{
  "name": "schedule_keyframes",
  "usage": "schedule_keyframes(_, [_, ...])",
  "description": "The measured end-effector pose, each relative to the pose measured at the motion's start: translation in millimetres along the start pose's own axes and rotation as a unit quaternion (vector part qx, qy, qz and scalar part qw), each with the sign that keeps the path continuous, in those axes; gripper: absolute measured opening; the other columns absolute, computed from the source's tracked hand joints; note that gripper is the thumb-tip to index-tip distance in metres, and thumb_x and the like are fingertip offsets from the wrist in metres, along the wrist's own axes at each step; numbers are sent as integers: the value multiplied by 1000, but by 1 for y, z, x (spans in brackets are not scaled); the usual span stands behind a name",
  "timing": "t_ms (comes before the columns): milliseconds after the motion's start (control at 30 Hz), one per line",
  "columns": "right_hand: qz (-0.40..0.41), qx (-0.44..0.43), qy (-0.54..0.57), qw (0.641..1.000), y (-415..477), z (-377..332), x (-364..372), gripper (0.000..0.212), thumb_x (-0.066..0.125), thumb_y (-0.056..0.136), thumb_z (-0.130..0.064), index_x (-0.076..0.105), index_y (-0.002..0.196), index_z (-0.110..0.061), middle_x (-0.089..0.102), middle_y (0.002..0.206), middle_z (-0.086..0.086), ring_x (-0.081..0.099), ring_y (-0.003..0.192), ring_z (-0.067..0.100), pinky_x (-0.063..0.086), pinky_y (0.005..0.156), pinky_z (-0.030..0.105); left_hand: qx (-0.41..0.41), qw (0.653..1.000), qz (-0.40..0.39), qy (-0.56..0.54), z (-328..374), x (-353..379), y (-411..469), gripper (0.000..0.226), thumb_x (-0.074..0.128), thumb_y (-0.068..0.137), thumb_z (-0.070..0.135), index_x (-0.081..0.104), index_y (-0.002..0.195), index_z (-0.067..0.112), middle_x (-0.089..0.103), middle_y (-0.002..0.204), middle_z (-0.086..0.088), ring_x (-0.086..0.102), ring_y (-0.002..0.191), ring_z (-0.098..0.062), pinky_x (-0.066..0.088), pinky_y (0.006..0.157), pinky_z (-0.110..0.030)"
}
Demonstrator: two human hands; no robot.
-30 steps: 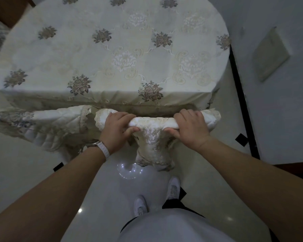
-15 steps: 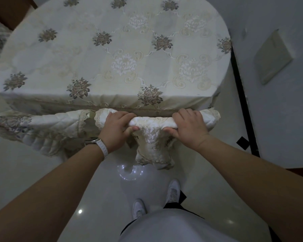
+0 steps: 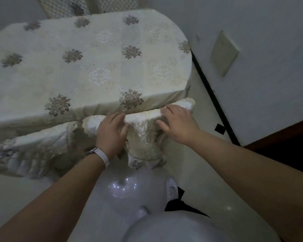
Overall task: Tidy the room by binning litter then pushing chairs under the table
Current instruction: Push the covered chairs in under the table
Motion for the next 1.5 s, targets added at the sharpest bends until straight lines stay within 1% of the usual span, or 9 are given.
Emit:
schedule_keyframes(100, [19,30,-14,999,-26,8,-5,51,45,96,-50,52,132,-15,52,136,6,44,126,27,34,103,41,52,999,4,-5,17,5,-3,44,55,89,35,64,124,10,62,129,-10,52,123,-30,39,105,-44])
schedule_keyframes(233, [22,49,-39,998,-57,33,-10,56,38,92,-54,57,128,-16,57,128,4,52,117,26,43,93,40,103,995,-15,-4,48,21,-1,43,55,89,38,64,125,15,60,133,-9,51,126,-31,40,104,-55])
schedule_keyframes(367, [26,76,-36,996,-71,72,-14,56,36,91,-52,59,126,-15,60,124,6,55,113,27,43,94,41,167,986,-11,5,93,35,1,39,57,89,34,63,123,16,58,134,-8,49,127,-30,39,106,-48])
schedule_keyframes(533, [69,81,-17,994,-80,137,-30,48,38,89,-45,63,117,-13,62,117,8,57,105,29,44,89,42,181,982,-43,27,165,72,27,42,52,89,38,64,124,17,57,136,-9,50,125,-30,37,105,-44])
schedule_keyframes(833, [93,55,-29,994,-104,295,-83,48,40,93,-47,62,119,-12,60,123,9,54,112,29,43,95,44,211,971,-83,72,309,141,89,50,45,89,43,64,127,17,57,138,-8,50,126,-30,39,104,-43])
schedule_keyframes(933, [95,57,-28,993,-108,328,-100,50,38,92,-47,63,118,-12,59,125,9,53,116,30,42,99,45,228,963,-99,103,343,156,100,52,42,89,45,61,131,19,56,138,-6,49,128,-30,38,105,-44])
schedule_keyframes(1067, [118,61,-38,990,-109,358,-117,50,40,91,-47,61,121,-14,58,128,8,52,118,29,40,100,43,271,952,-81,120,386,165,124,49,46,89,45,62,128,19,59,135,-7,52,125,-32,45,100,-48])
schedule_keyframes(1233, [161,75,-36,984,-97,396,-130,51,43,90,-46,64,121,-11,61,125,11,55,115,31,42,97,43,303,941,-79,127,419,186,168,50,45,88,45,63,126,19,60,133,-8,53,124,-34,46,98,-49])
schedule_keyframes(1500, [119,89,-93,985,-32,470,-142,50,44,91,-46,62,123,-11,59,127,10,53,116,29,41,98,43,356,927,-58,104,434,242,270,45,50,86,41,64,123,19,62,130,-8,55,122,-32,43,95,-44])
Point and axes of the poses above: each hand's wrist, its own y-axis towards the middle knuckle, its own x-axis out of the palm, z = x × y, the point moved 1 cm from there along y, towards the middle knuckle
